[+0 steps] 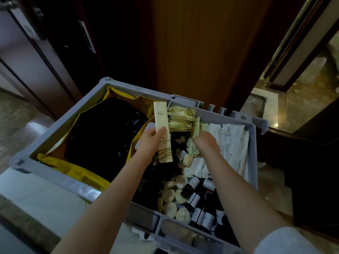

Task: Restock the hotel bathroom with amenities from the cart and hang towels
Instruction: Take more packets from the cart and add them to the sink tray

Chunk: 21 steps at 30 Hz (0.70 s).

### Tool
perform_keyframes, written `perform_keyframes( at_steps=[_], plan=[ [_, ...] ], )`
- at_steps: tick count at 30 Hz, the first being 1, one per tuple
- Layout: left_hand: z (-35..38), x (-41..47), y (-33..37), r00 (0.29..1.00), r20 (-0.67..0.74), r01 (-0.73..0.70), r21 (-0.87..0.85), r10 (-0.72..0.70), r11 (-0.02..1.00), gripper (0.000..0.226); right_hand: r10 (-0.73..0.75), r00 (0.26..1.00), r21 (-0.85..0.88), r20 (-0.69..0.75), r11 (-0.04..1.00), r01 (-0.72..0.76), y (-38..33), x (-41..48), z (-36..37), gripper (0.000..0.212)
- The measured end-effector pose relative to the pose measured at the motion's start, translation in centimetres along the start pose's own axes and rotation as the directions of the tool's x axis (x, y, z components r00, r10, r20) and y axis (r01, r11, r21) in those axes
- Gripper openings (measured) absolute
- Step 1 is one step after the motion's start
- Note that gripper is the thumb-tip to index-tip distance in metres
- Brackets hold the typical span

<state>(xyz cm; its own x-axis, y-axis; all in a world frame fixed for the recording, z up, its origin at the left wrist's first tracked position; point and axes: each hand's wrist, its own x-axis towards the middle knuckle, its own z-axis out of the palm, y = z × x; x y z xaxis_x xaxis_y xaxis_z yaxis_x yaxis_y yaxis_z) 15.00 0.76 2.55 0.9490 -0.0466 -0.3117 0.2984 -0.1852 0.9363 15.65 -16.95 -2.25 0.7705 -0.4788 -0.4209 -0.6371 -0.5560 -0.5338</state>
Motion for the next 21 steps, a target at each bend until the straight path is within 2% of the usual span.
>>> perform_keyframes(
  at_steps=[2, 8, 11, 14, 18, 21],
  plan=[
    [0.2, -0.1, 0.0, 1.000, -0.008, -0.005, 0.010, 0.005, 1.000, 0.025, -0.027, 0.999, 0.050, -0.038, 0.998, 0.028, 0.8, 0.1, -0.4, 0.004],
    [1.1, -0.4, 0.1, 1.000, 0.006, -0.005, 0.059, 0.005, 0.998, 0.022, 0.110, 0.991, 0.354, -0.082, 0.932, -0.074, 2.9, -0.6, -2.5, 0.027],
    [1.6, -0.6, 0.1, 1.000, 0.016, -0.018, 0.038, 0.017, 0.999, 0.021, 0.126, 0.988, 0.450, -0.092, 0.890, -0.071, 4.1, -1.2, -3.0, 0.033],
    [2.0, -1.0, 0.1, 0.999, 0.043, -0.017, -0.034, 0.019, 0.999, 0.019, 0.064, 0.996, 0.567, -0.065, 0.824, -0.016, 4.8, -2.3, -3.3, 0.027],
    [2.4, -1.7, -0.1, 0.999, 0.040, -0.008, -0.063, 0.010, 0.998, 0.016, -0.013, 0.999, 0.748, 0.046, 0.663, -0.026, 4.5, -4.1, -3.4, 0.015],
    [2.0, -2.3, -0.3, 0.999, 0.036, 0.008, -0.107, -0.005, 0.994, 0.019, -0.089, 0.990, 0.790, 0.111, 0.613, -0.034, 3.8, -5.0, -3.0, 0.020]
  ],
)
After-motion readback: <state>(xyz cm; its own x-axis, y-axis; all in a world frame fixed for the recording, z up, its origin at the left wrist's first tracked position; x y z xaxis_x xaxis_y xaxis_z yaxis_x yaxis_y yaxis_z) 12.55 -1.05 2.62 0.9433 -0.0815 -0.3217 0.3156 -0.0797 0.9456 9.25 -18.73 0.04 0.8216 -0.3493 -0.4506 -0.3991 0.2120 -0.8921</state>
